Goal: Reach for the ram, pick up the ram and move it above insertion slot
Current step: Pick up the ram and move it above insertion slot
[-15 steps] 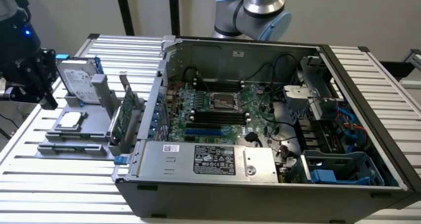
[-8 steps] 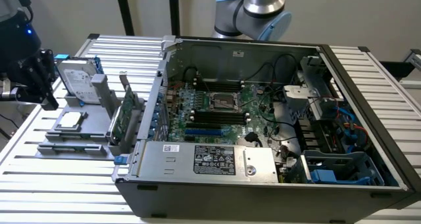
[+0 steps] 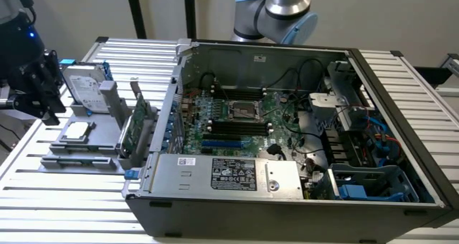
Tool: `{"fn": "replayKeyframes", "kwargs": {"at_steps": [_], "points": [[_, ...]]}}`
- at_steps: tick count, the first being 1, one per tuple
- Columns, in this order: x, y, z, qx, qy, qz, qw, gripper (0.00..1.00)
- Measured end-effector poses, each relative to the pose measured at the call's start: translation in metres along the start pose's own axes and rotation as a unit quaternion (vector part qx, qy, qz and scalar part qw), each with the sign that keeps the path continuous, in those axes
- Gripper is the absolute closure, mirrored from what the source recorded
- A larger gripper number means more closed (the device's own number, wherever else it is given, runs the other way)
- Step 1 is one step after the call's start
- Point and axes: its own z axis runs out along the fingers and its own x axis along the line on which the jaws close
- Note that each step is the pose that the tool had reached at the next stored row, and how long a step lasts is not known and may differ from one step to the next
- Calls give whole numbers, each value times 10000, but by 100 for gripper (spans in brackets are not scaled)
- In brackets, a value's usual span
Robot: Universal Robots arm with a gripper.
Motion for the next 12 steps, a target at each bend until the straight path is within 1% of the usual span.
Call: {"fn": "replayKeyframes", "kwargs": {"at_steps": [1, 8, 12], "points": [[-3, 9, 16, -2, 2, 1, 10000, 64], [-53, 93, 146, -1, 2, 1, 10000, 64], [-63, 116, 221, -1, 2, 0, 10000, 64]]}}
